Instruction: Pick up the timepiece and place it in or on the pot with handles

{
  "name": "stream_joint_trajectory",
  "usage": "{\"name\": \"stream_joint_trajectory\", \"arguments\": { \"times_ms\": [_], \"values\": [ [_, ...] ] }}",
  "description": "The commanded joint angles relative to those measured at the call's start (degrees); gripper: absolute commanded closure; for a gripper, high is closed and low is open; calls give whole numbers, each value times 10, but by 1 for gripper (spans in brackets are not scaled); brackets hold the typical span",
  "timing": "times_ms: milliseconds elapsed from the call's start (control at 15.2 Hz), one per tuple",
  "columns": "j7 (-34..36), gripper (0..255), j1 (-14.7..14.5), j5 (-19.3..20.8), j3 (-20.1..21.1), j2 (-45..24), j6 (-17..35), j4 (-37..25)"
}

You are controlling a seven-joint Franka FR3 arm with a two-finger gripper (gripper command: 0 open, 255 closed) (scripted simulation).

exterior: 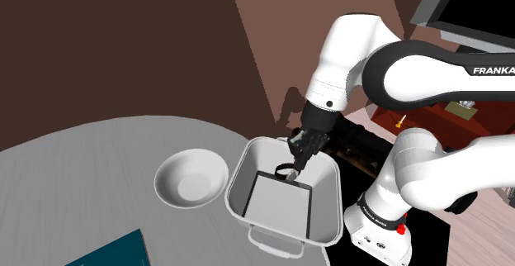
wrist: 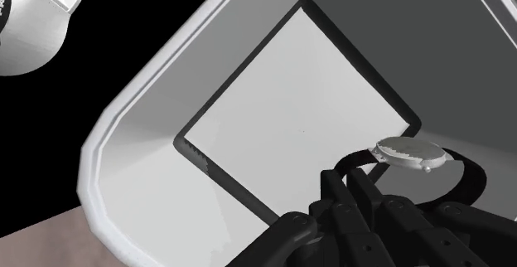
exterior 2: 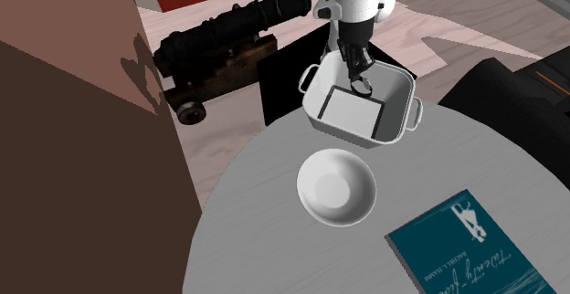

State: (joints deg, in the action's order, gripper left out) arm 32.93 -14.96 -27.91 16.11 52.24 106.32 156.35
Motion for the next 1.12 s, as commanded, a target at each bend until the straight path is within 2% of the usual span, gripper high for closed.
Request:
{"name": "stream_joint_trajectory", "arguments": {
  "times_ms": [0, 66, 132, 462, 726, 1056],
  "values": [
    [0, 255, 0, 0, 0, 0, 0, 0],
    [0, 255, 0, 0, 0, 0, 0, 0],
    [0, 0, 0, 0, 0, 0, 0, 0],
    [0, 0, 0, 0, 0, 0, 0, 0],
    [5, 0, 13, 31, -31, 6, -72, -63],
    [5, 0, 13, 31, -31, 6, -72, -63]
  ]
}}
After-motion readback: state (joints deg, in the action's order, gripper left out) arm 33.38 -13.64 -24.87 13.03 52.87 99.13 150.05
